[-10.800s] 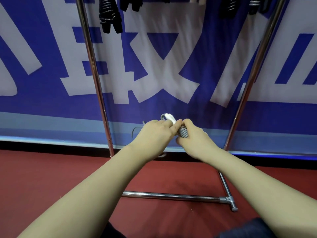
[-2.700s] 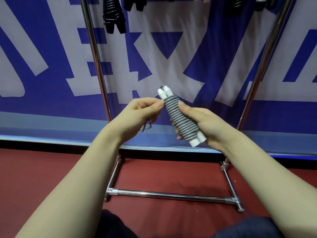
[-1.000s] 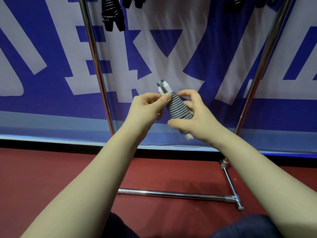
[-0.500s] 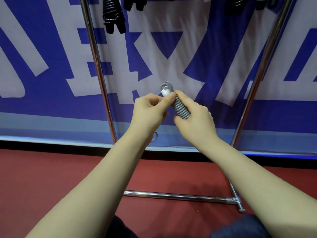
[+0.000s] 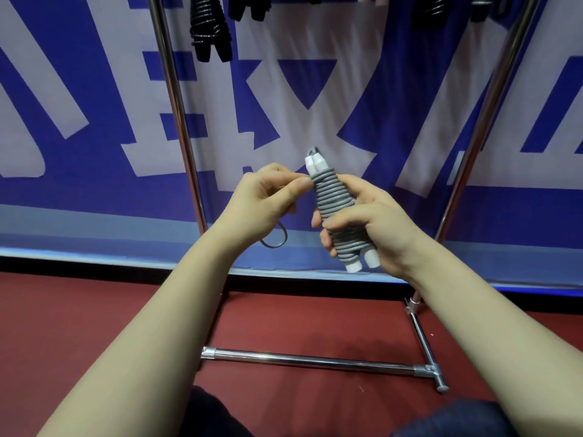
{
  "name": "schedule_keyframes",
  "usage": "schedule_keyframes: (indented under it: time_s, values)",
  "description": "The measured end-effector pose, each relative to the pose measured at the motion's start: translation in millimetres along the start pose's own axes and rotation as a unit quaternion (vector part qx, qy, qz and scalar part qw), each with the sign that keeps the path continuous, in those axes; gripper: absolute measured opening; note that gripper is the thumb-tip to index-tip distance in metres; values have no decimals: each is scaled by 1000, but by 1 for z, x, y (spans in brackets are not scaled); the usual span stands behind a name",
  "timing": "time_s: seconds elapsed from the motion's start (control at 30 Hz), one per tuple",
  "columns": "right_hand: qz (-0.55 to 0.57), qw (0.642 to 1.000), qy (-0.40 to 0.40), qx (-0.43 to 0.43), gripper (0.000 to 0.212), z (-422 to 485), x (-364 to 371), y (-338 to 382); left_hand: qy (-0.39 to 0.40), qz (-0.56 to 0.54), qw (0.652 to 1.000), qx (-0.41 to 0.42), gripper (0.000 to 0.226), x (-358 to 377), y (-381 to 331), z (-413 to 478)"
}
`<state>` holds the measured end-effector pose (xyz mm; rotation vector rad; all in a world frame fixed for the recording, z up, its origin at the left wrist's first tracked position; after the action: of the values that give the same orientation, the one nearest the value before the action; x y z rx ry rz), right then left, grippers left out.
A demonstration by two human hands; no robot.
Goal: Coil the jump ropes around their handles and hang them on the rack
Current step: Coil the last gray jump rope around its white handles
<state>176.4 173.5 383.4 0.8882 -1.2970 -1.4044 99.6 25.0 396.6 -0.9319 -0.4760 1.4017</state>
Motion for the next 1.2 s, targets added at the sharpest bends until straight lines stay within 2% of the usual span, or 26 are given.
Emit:
schedule_keyframes:
  time_s: [0.13,0.23,0.33,0.4,0.5,0.57,0.63,0.7,0.83,0.9,1.0,1.03,1.1,1.2]
  values:
    - [28,998,35,51,49,-1,-3,0,52,-4,998,-20,26,3,-2,-2]
    - [65,994,60,70,49,-2,-5,3,57,-68,995,-35,38,6,-6,-3]
    - [107,987,82,87,41,-6,-5,8,54,-164,984,-48,27,9,-13,-5]
    - [113,985,85,96,36,-8,-4,10,45,-184,980,-54,25,11,-13,-5]
    - [47,995,51,76,46,-7,-1,11,7,-139,988,-63,30,12,-7,-5]
    - [-74,997,3,25,54,-5,1,9,-16,-115,991,-73,31,14,-5,-6]
    - [-208,975,-61,-49,61,-2,2,8,-36,-87,993,-76,27,17,-7,-6]
    - [-288,941,-121,-128,67,0,4,6,-65,-48,994,-75,24,21,-9,-6]
    - [-419,842,-218,-259,56,-3,13,1,-145,-40,983,-103,43,26,-9,-9]
    - [-470,806,-225,-282,54,-4,15,-2,-175,-54,976,-117,50,28,-8,-9]
    - [-541,761,-200,-299,62,0,17,-9,-177,-76,970,-146,44,29,-9,-12]
    - [-554,755,-189,-295,66,1,17,-11,-173,-80,970,-152,41,30,-9,-12]
    - [-554,769,-168,-272,69,3,16,-11,-166,-80,971,-152,39,31,-11,-14]
    - [-518,791,-183,-269,53,1,12,-9,-153,-86,976,-132,34,30,-13,-14]
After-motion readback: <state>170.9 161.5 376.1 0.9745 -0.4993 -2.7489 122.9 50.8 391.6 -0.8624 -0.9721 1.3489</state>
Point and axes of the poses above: each hand's wrist, its own z-axis towards the middle knuckle, its own x-axis out of the palm, y = z × x, the point moved 2 cm from there along z, towards the middle knuckle, and after that the axes turned 13 degrees about -y, right-handed, at the moved point
